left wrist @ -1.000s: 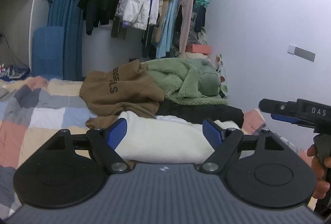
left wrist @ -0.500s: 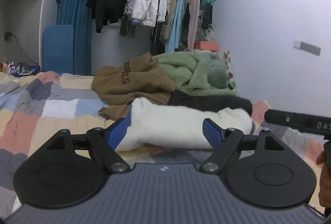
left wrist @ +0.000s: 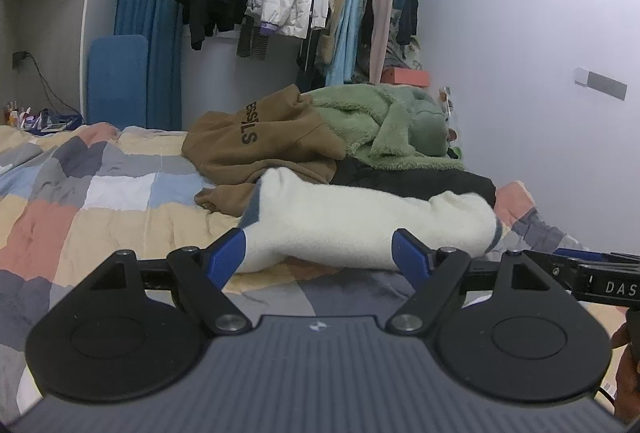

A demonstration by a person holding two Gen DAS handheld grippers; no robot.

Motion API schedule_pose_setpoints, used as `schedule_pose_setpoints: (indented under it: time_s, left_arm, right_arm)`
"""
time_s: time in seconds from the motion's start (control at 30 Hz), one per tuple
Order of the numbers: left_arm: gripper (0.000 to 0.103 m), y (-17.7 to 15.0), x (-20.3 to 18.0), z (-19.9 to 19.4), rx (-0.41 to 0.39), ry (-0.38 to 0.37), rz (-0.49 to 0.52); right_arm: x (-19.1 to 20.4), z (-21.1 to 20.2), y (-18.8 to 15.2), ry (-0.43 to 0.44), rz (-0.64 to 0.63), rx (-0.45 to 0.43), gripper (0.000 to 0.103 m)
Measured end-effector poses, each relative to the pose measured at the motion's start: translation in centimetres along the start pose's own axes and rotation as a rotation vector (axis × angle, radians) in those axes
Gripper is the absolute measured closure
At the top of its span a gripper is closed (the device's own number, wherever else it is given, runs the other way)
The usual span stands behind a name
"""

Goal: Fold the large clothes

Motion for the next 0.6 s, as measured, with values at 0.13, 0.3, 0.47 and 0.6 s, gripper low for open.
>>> schedule_pose_setpoints:
  time_s: [0.13, 0.3, 0.47, 0.6]
  left_arm:
    - [0.019, -0.1, 0.1, 0.2, 0.003, 0.003, 0.004]
    - [0.019, -0.1, 0.2, 0.3, 0.002, 0.008, 0.005]
    - [0.009, -0.1, 0.1, 0.3, 0.001, 0.011, 0.01]
    - [0.002, 0.2, -0.1, 0.3, 0.0, 0.018, 0.025]
  right_arm:
    - [-0.1, 0.3, -0.4, -0.008, 0.0, 0.015, 0.021]
    - [0.2, 0.3, -0.4, -0.011, -0.022, 0.015, 0.021]
    - [0.1, 0.2, 0.0, -0.026, -0.032, 0.004, 0.021]
    - [-0.1, -0.1, 0.5, -0.03, -0.027, -0.015, 0.02]
Point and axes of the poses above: each gripper's, at about its wrist camera, not at the fingertips, and z roughly the way its jaws point, x to its left, y to its top, the point moved 4 cm from there along z, roughly the way its jaws point, and after that the axes turned 8 degrees about -y, right-handed, at the moved point
